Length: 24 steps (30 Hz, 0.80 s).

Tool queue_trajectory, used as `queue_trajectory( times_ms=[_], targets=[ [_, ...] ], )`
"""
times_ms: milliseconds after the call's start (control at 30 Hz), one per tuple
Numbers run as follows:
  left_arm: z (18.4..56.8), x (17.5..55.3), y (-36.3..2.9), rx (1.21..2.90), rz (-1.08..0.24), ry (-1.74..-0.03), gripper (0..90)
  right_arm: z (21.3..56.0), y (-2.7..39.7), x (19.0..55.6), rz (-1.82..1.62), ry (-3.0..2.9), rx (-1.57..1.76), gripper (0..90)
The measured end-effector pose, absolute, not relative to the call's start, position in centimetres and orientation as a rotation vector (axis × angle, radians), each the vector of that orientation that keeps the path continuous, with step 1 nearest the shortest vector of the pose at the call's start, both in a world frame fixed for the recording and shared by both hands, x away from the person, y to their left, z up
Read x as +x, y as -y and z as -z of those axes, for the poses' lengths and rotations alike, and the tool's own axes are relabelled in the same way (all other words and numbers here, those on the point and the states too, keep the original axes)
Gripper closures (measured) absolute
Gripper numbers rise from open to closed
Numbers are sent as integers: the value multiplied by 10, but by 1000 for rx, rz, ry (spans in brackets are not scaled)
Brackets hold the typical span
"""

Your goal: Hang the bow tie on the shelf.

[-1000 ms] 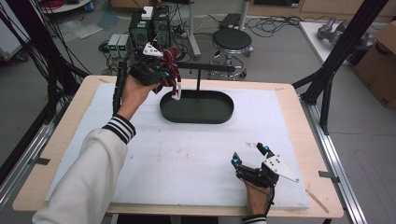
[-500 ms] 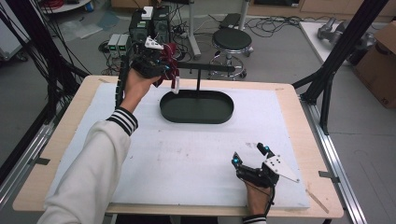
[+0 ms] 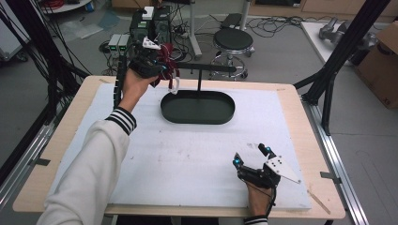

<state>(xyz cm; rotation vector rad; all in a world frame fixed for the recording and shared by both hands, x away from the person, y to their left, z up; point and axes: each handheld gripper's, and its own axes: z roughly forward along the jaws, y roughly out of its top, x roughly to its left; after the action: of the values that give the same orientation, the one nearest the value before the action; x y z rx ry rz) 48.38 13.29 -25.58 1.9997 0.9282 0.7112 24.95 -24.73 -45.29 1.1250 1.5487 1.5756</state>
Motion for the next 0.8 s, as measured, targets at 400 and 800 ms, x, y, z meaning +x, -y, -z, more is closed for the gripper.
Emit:
queue_trajectory(
  times_ms=[400, 800],
  targets=[
    [268, 484, -143, 1983, -732, -964, 816, 453, 247, 249, -1575, -1549, 1129, 9],
    [286, 484, -144, 1995, -735, -998, 816, 453, 247, 250, -1577, -1546, 1122, 9]
  ],
)
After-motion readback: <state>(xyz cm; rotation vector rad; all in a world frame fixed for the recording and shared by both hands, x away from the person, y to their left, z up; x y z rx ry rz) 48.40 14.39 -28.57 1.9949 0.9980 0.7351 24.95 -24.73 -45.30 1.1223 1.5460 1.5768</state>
